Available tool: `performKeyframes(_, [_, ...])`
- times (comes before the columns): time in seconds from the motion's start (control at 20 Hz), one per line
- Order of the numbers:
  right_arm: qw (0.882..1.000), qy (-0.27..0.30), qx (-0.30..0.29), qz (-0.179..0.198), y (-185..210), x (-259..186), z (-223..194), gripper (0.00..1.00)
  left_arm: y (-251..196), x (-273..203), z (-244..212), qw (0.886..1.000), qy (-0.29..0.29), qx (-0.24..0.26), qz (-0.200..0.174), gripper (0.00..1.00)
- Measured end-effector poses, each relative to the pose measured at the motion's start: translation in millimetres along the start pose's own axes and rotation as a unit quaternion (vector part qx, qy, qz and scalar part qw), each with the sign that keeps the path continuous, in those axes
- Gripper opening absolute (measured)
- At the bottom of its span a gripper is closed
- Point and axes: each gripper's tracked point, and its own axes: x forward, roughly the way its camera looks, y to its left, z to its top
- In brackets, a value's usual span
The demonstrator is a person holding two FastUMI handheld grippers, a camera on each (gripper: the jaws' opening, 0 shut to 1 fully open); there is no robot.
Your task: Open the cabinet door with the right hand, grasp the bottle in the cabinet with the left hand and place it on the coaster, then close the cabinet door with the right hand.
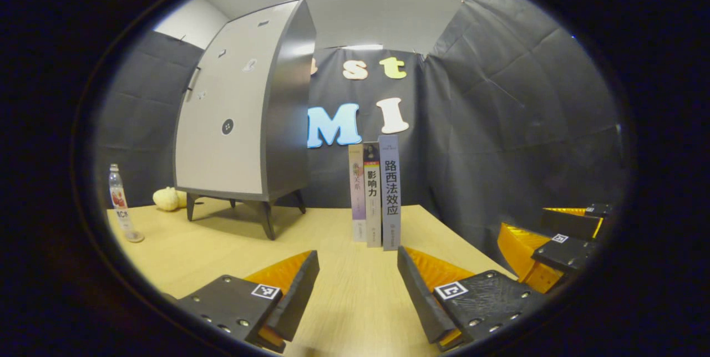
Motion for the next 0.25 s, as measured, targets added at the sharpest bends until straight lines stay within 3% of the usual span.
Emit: performKeyframes(0.25, [1.000,0.002,0.001,0.000,-0.9,1.0,0.5,0.95,1.6,-1.2,0.1,1.000,0.001,-0.002,0.001,0.85])
